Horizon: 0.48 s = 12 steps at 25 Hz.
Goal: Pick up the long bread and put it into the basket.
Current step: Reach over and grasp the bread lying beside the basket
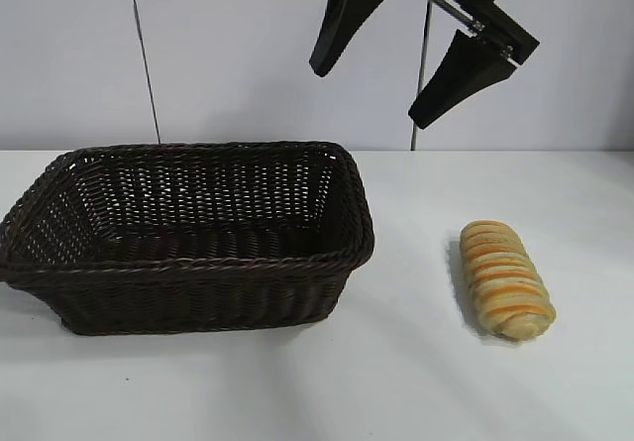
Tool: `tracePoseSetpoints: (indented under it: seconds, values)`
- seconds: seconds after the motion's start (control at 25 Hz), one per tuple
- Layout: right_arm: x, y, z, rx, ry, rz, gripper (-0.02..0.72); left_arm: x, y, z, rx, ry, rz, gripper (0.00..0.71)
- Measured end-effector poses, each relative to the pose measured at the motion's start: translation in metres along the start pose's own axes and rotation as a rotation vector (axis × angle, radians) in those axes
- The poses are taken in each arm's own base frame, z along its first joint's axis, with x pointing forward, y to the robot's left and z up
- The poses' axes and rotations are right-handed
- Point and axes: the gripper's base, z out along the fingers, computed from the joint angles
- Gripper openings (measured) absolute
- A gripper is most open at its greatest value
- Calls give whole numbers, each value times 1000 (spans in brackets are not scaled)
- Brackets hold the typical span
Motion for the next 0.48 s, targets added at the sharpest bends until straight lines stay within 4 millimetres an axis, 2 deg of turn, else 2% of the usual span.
tracePoseSetpoints:
  seconds: [0.48]
  values:
    - [1,1,-3,-1,-1,-43,650,0,0,0,0,0,-1,605]
